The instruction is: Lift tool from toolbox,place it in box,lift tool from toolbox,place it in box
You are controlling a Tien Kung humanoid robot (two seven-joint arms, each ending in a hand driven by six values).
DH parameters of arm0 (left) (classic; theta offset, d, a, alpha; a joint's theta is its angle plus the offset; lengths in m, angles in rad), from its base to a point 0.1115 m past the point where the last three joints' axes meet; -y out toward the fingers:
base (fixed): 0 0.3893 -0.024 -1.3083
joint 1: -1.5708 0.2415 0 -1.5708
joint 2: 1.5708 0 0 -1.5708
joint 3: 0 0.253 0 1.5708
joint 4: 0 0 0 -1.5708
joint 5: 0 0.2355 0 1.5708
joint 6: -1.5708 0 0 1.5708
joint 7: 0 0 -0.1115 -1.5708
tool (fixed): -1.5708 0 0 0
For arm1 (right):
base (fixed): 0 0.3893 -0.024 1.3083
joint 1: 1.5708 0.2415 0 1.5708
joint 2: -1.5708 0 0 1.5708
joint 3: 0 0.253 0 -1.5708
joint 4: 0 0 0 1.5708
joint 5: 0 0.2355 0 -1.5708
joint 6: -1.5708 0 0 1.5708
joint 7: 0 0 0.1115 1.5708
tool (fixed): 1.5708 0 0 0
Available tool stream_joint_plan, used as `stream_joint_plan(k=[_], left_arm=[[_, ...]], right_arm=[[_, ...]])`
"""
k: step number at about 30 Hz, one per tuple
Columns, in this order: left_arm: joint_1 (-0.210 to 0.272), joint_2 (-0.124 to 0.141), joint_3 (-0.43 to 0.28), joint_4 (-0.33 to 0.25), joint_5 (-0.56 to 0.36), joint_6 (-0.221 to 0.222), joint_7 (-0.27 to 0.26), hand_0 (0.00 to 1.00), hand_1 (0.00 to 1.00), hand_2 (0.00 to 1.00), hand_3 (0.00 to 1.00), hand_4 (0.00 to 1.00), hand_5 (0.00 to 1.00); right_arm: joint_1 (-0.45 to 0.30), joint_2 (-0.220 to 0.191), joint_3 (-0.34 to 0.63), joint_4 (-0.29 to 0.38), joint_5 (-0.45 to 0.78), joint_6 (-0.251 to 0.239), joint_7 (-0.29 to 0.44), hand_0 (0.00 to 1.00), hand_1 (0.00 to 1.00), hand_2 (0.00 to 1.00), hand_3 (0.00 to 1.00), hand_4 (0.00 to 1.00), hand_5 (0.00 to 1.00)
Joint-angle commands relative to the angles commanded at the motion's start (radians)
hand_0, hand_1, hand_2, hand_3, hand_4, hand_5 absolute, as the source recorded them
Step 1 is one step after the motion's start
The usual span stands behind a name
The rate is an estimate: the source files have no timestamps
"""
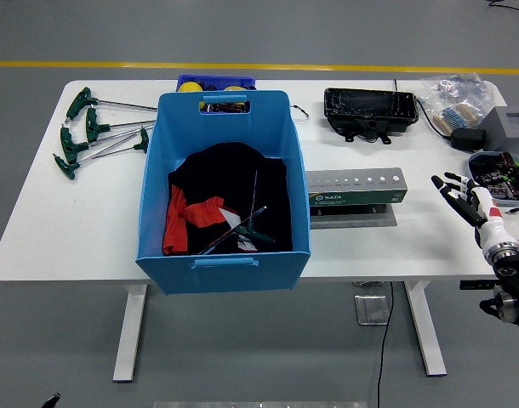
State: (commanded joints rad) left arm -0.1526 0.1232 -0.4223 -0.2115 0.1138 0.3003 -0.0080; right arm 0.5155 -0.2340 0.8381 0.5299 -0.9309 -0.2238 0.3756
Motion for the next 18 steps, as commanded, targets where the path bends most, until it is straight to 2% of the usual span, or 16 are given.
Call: stream_joint_plan(k=[1, 2, 7, 8, 18], left_arm=[[0.000, 0.001, 0.001, 0.000, 0.001, 0.000, 0.000, 0.777, 0.842, 0.814, 0.738, 0.743, 0.634], [0.000, 0.001, 0.002, -0.001, 0.002, -0.001, 0.001, 0.778, 0.841, 0.813, 0.736, 0.741, 0.631], [-0.002, 0.002, 0.005, -0.003, 0.003, 0.000, 0.003, 0.778, 0.841, 0.813, 0.736, 0.741, 0.631], [-0.002, 0.002, 0.005, -0.003, 0.003, 0.000, 0.004, 0.777, 0.841, 0.812, 0.737, 0.741, 0.629], [-0.004, 0.002, 0.002, -0.007, 0.017, 0.000, 0.011, 0.777, 0.841, 0.811, 0.735, 0.741, 0.630]], right_arm=[[0.003, 0.000, -0.007, -0.006, -0.017, -0.001, 0.002, 0.794, 0.737, 0.770, 0.815, 0.998, 0.740], [0.007, -0.001, -0.019, -0.012, -0.033, -0.004, 0.004, 0.776, 0.717, 0.756, 0.824, 0.998, 0.535], [0.028, 0.001, -0.081, -0.046, -0.052, -0.034, 0.008, 0.776, 0.717, 0.756, 0.824, 0.998, 0.535], [0.031, 0.002, -0.092, -0.053, -0.052, -0.041, 0.010, 0.742, 0.650, 0.699, 0.799, 0.998, 0.430], [0.072, 0.031, -0.192, -0.117, -0.025, -0.090, 0.028, 0.705, 0.614, 0.672, 0.763, 0.998, 0.395]])
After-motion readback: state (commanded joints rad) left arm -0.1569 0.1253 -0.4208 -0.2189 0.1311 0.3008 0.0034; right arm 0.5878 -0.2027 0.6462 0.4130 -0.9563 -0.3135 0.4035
